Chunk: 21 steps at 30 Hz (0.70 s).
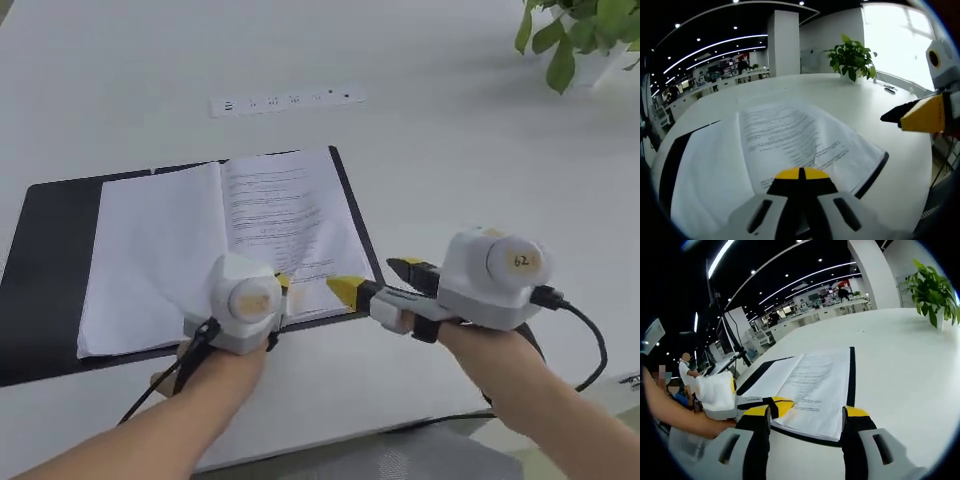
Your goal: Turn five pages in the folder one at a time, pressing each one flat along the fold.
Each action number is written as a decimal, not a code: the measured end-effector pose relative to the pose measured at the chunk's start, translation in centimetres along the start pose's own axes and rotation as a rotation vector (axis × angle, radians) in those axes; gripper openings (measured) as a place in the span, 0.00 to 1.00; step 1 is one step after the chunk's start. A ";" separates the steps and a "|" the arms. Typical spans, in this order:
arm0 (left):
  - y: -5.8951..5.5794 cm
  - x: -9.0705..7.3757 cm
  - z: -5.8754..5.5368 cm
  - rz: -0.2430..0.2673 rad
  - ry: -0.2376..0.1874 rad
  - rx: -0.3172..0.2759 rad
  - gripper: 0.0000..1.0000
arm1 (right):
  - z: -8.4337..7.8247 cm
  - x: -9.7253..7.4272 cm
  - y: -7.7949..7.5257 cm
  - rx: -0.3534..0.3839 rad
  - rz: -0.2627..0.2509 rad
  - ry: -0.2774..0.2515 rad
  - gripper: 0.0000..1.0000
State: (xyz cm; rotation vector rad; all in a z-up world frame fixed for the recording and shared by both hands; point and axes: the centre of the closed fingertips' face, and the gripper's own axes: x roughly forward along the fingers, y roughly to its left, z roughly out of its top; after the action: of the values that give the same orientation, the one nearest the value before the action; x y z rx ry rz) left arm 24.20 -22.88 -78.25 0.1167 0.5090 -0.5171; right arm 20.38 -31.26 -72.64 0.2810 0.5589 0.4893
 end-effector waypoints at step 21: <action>0.1 -0.1 0.1 0.011 -0.008 -0.032 0.00 | -2.1 2.9 -1.9 0.156 -0.035 0.068 0.46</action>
State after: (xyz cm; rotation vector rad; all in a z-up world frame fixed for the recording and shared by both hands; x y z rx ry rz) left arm 24.21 -22.78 -78.18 0.0868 0.5085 -0.4984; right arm 22.02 -31.11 -76.34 0.4040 0.6685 0.4236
